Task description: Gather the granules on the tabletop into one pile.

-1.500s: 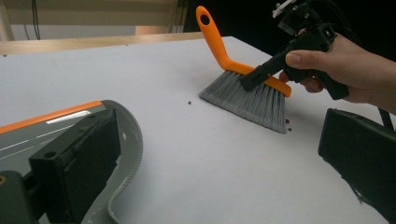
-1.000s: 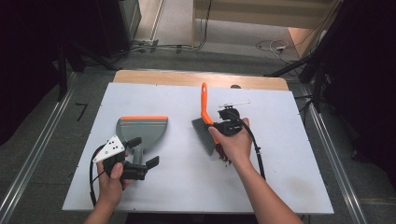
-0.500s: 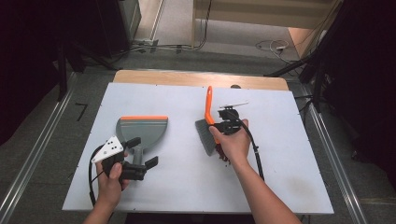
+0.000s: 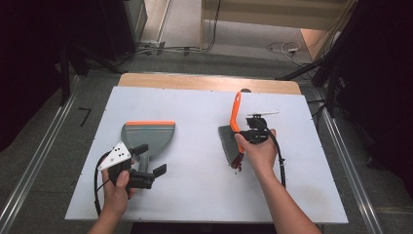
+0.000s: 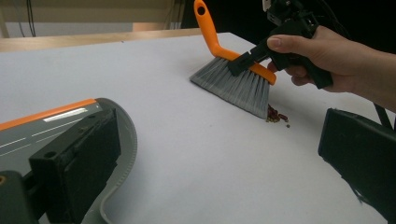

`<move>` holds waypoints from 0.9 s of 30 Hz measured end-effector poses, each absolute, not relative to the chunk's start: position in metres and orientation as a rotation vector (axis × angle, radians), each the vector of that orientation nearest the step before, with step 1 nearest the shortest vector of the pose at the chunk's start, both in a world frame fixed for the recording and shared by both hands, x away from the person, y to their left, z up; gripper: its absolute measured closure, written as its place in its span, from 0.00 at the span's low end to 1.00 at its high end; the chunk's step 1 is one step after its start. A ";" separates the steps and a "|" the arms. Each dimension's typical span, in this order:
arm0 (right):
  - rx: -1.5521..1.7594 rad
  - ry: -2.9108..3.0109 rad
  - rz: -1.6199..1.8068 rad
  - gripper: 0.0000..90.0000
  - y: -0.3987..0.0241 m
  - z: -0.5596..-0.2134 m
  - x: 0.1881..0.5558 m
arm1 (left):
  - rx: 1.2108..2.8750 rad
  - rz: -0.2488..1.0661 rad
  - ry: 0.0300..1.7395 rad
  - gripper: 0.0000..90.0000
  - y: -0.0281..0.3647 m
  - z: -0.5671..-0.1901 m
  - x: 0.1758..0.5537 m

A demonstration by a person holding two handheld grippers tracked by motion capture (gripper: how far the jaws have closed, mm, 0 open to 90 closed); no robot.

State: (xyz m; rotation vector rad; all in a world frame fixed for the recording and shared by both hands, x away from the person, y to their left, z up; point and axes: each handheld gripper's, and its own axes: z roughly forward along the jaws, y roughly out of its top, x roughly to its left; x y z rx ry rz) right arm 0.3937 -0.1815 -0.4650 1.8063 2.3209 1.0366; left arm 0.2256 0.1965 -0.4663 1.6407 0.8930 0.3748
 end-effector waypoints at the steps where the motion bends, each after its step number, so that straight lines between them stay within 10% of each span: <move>1: 1.802 2.321 1.037 0.75 -0.183 -0.465 0.394 | 1.638 0.375 0.893 0.00 0.197 -0.466 0.226; 17: 1.690 2.368 1.218 0.76 -0.192 -0.434 0.399 | 1.633 0.374 0.897 0.00 0.197 -0.466 0.226; 27: 0.903 2.492 0.943 0.76 -0.190 -0.407 0.433 | 1.636 0.376 0.902 0.00 0.197 -0.466 0.226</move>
